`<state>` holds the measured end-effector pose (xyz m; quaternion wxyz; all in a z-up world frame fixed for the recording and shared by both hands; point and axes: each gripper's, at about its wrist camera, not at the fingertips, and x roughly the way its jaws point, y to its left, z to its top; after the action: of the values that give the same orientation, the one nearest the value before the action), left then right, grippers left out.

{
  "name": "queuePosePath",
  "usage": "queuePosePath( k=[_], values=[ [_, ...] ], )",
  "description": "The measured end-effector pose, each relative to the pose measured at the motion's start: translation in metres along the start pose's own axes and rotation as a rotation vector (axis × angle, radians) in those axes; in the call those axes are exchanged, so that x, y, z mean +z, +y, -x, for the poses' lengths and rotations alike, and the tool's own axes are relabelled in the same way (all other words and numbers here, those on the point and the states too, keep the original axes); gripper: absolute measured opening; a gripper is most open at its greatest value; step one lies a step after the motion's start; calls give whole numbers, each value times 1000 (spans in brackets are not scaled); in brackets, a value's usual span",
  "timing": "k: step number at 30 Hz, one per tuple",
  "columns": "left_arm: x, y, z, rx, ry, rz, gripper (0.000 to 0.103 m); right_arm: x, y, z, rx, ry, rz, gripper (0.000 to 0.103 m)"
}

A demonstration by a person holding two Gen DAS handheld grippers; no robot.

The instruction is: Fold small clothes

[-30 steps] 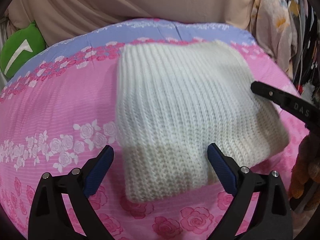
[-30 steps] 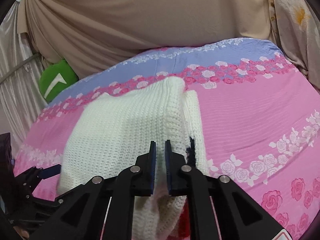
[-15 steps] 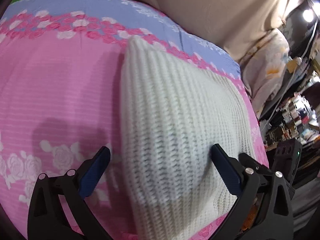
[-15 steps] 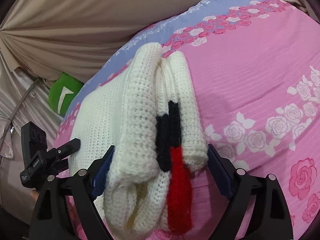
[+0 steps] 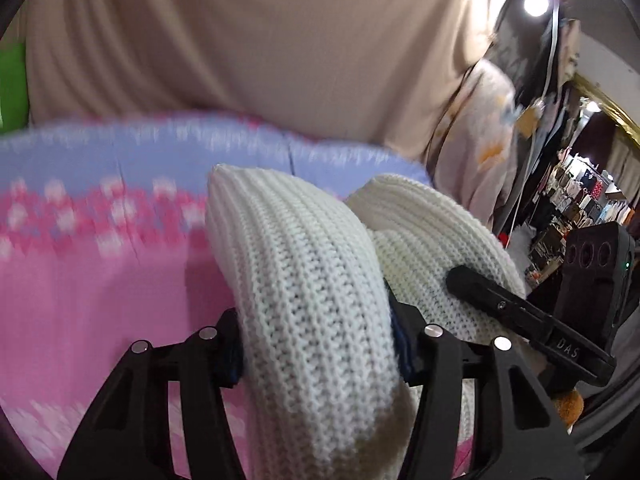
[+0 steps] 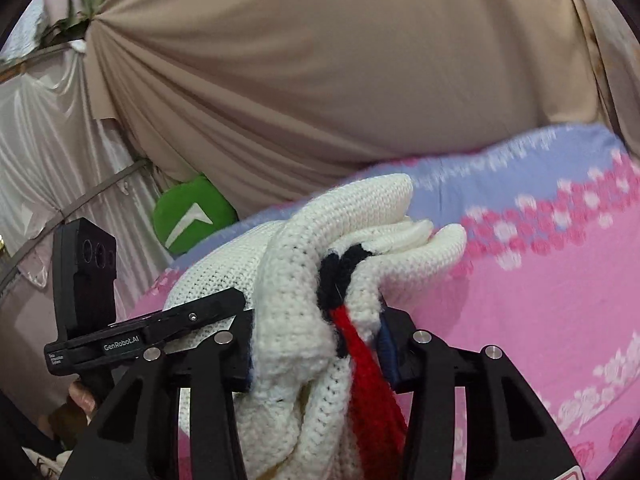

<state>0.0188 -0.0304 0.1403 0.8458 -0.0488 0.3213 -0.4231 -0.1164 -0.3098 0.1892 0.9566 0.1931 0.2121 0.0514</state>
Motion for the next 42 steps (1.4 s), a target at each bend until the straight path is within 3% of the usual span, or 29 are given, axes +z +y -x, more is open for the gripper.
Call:
queuePosePath(
  k=[4,7,9,11,13,14,15,16,17,20,24,28,29,31,33,35,36,37,38,40,42],
  values=[
    [33,14,56,56,-163,-61,55,36,34,0,83,-101,43,45],
    [48,44,69,89,-198,-55,59,45,44,-31,138,-107,22,47],
    [49,74,56,131,-185,-37,64,43,41,-67,147,-83,-4,58],
    [38,115,29,191,-139,7,73,24,20,-121,133,-1,-64,64],
    [15,163,-5,290,-39,75,71,-9,-11,-178,-3,153,-141,63],
    [-1,186,-16,339,21,124,66,-26,-26,-194,-88,223,-182,58],
    [-17,206,-21,353,71,175,63,-40,-37,-197,-82,244,-228,58],
    [-27,217,-16,333,74,202,64,-48,-43,-190,-17,224,-273,58],
    [-34,223,-7,319,61,218,64,-48,-42,-181,-25,213,-277,58],
    [-38,217,21,372,11,197,65,-28,-8,-153,-85,143,-138,58],
    [-21,186,27,353,-46,153,70,-9,49,-145,-107,88,38,56],
    [-24,161,-4,449,-18,38,73,-32,66,-178,-219,154,203,53],
    [-29,162,-15,470,7,21,73,-42,59,-191,-276,190,224,46],
    [-44,167,-32,533,60,1,75,-66,33,-204,-331,227,228,48],
    [-58,171,-38,548,69,-9,75,-66,16,-194,-271,225,138,54],
    [-65,170,-36,562,58,-7,78,-63,18,-183,-273,204,127,54],
    [-68,167,-33,570,41,-10,80,-64,21,-178,-276,193,126,54],
    [-71,163,-31,594,19,-10,91,-67,24,-171,-271,177,118,54],
    [-74,162,-29,616,4,-4,98,-71,28,-165,-264,160,110,57],
    [-78,157,-24,630,-22,15,98,-83,34,-154,-264,136,97,64],
    [-84,152,-21,638,-30,37,98,-97,40,-152,-284,151,94,82]
  ],
)
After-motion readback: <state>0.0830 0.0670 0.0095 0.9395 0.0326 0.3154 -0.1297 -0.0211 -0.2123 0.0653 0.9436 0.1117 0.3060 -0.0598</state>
